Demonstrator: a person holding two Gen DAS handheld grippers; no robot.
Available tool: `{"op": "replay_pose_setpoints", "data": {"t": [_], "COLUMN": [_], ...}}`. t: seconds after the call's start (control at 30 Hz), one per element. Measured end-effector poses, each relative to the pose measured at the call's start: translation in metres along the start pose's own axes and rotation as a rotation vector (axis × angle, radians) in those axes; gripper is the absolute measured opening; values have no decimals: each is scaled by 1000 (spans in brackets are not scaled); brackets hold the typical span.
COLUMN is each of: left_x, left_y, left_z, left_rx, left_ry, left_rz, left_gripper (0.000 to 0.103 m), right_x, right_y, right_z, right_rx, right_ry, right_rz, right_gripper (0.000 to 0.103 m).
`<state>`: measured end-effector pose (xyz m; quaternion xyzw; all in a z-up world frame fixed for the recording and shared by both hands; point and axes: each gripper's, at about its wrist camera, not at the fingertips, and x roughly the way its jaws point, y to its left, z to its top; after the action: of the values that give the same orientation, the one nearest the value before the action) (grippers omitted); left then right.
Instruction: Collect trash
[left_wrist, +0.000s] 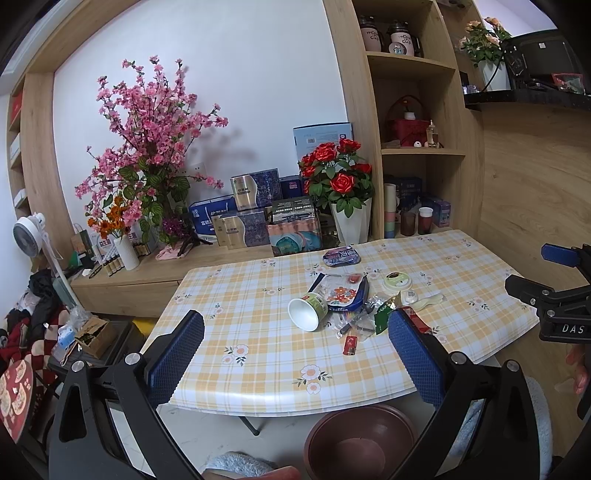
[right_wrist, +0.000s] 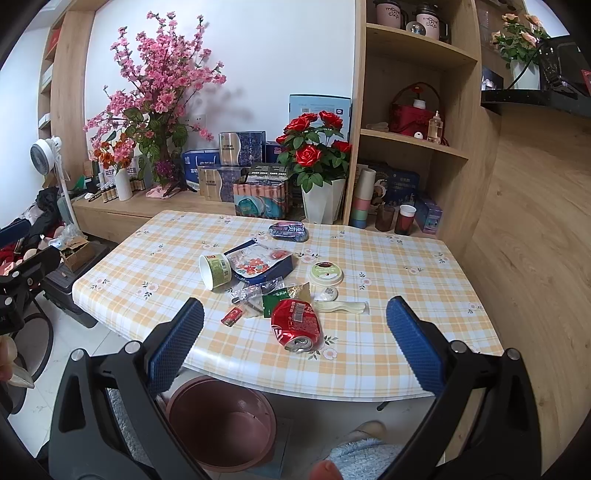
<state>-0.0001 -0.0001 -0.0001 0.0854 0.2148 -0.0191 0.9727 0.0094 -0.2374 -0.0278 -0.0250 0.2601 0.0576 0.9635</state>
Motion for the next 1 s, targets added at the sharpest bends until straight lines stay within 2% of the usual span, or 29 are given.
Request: {"op": "replay_pose_setpoints", "data": {"t": [1.0], "left_x": [-6], "left_y": [11], "left_z": [-6], "left_rx": [-5], "left_ry": [2], "left_rz": [2], "left_gripper": [98], "right_x": [0], "right_y": [1], "right_z": [0], "right_rx": [-2], "right_ry": [1], "right_rz": [-6], "right_gripper": [97]}}
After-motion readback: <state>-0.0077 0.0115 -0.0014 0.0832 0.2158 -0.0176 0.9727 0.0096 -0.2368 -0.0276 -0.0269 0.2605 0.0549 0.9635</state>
